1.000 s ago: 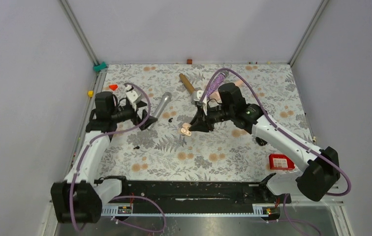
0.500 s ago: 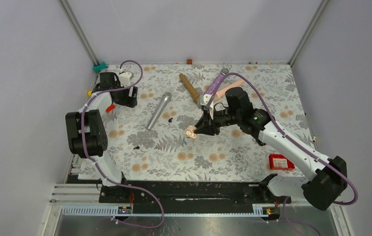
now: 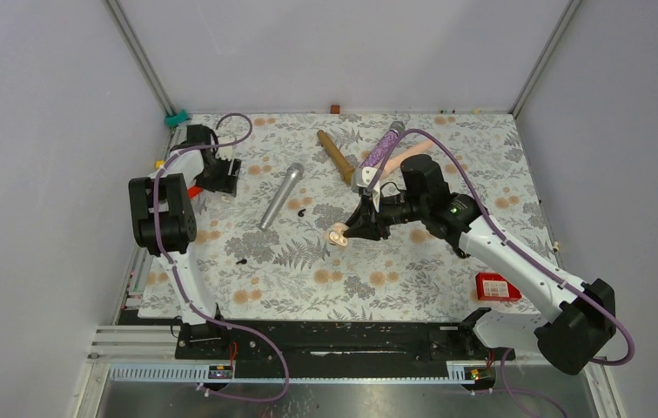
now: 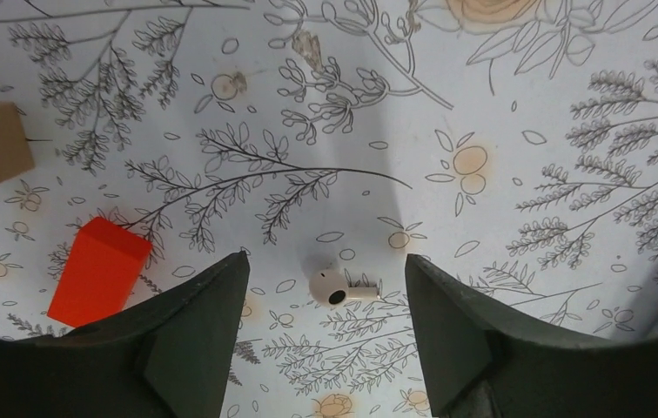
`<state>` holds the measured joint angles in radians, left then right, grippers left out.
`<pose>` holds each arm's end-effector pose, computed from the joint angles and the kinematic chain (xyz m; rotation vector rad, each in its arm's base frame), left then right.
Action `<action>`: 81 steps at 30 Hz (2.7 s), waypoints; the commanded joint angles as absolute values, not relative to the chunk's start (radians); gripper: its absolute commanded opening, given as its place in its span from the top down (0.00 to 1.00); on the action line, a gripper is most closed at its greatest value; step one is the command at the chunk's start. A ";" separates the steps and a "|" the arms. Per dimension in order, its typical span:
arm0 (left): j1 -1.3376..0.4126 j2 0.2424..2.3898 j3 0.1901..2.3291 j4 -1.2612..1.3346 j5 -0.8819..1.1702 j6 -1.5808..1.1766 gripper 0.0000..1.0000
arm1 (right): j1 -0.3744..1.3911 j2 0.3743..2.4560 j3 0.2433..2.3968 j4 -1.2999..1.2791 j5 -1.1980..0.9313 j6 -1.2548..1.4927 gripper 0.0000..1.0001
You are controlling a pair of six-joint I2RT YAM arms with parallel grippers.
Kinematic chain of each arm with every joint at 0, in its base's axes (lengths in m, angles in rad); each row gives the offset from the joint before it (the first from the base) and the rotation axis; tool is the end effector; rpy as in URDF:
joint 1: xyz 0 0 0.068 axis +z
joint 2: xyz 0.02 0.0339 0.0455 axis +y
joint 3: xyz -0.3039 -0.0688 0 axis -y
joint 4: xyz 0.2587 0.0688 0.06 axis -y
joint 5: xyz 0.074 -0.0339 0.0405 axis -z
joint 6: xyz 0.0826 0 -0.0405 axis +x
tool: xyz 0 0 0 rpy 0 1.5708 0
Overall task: Insert the wireless bluetooth earbuds into the charging case
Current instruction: Pick up the earbud from the center of the board, then place the earbud at the center of the board.
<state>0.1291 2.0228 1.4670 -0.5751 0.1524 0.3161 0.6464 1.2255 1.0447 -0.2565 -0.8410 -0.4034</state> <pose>0.4681 0.0481 0.1605 0.2957 2.6632 -0.0673 0.2019 0.2294 0.3573 -1.4266 1.3796 0.9945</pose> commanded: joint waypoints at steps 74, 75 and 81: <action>-0.738 2.226 1.878 -0.704 0.148 0.194 0.68 | 0.568 0.847 0.933 -0.395 -0.675 -0.505 0.84; -0.739 2.225 1.872 -0.700 0.150 0.191 0.64 | 0.566 0.847 0.933 -0.395 -0.676 -0.505 0.84; -0.729 2.092 1.745 -0.651 0.128 0.237 0.27 | 0.565 0.848 0.933 -0.395 -0.690 -0.503 0.84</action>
